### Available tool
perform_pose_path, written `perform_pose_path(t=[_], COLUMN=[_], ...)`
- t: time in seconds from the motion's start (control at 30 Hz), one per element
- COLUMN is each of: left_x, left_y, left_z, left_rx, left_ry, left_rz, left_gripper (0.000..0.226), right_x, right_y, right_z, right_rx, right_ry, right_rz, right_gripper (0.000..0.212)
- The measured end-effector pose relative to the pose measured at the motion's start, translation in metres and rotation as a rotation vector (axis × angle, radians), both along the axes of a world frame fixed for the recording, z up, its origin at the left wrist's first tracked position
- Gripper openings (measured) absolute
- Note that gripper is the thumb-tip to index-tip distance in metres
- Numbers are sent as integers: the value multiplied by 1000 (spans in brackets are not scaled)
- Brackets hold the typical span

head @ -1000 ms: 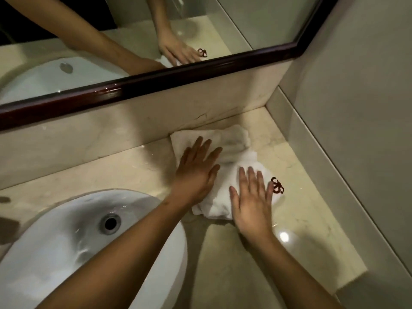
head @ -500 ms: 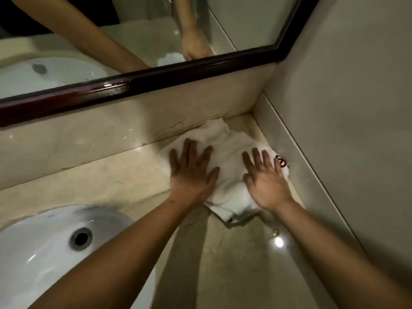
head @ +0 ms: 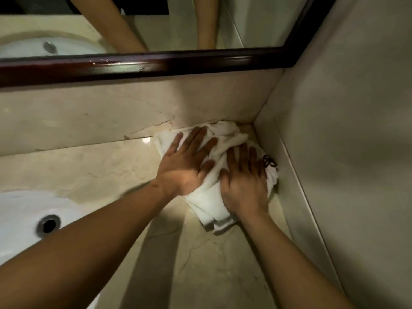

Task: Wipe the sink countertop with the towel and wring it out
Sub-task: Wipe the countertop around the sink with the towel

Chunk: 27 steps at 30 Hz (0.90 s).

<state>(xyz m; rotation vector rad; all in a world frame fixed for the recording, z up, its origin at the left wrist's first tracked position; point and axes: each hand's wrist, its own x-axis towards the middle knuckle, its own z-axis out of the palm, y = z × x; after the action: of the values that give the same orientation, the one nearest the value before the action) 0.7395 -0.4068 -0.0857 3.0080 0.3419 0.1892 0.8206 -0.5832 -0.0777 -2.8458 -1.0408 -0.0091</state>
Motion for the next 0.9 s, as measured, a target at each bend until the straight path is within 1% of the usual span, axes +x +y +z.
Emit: perform_pose_path(t=[0.1, 0.17, 0.23, 0.3, 0.37, 0.4, 0.47, 0.53, 0.6, 0.63, 0.7, 0.8, 0.87, 0.9], left_x=[-1, -8, -19, -33, -46, -49, -51, -46, -36, -31, -24, -18, -18, -18], left_y=[-9, -22, -37, -51, -58, -58, -48, -29, -9, -3, 1, -7, -14, -17], left_z=[6, 10, 18, 25, 31, 32, 33, 24, 14, 10, 3, 1, 2, 1], left_rx=[-46, -99, -131, -168, -178, -153, -78, -38, -38, -36, -12, -2, -15, -24], left_ry=[93, 155, 178, 230, 273, 271, 164, 29, 15, 22, 12, -20, -13, -11], left_rz=[66, 145, 226, 292, 339, 346, 297, 129, -71, -120, -97, 16, 73, 103], left_gripper=[67, 68, 68, 67, 68, 68, 66, 65, 63, 62, 61, 62, 64, 65], right_x=[0, -10, -26, -41, -47, -46, -33, -9, 16, 29, 47, 63, 57, 51], right_y=[-4, -8, -10, -11, -10, -9, -8, -3, 4, 8, 16, 22, 24, 25], right_z=[0, 4, 7, 7, 6, 7, 4, 1, -2, -3, 3, 9, 7, 5], right_rx=[-38, -31, 27, 96, 135, 142, 132, 65, 49, 87, 120, 68, 119, 156], right_ry=[21, 16, 16, 57, 87, 76, 49, 34, 29, 43, 110, 215, 184, 130], right_rz=[5, -30, -122, -212, -249, -238, -164, -33, 72, 103, 150, 187, 136, 90], right_gripper=[66, 66, 66, 69, 71, 70, 65, 63, 61, 60, 65, 68, 65, 64])
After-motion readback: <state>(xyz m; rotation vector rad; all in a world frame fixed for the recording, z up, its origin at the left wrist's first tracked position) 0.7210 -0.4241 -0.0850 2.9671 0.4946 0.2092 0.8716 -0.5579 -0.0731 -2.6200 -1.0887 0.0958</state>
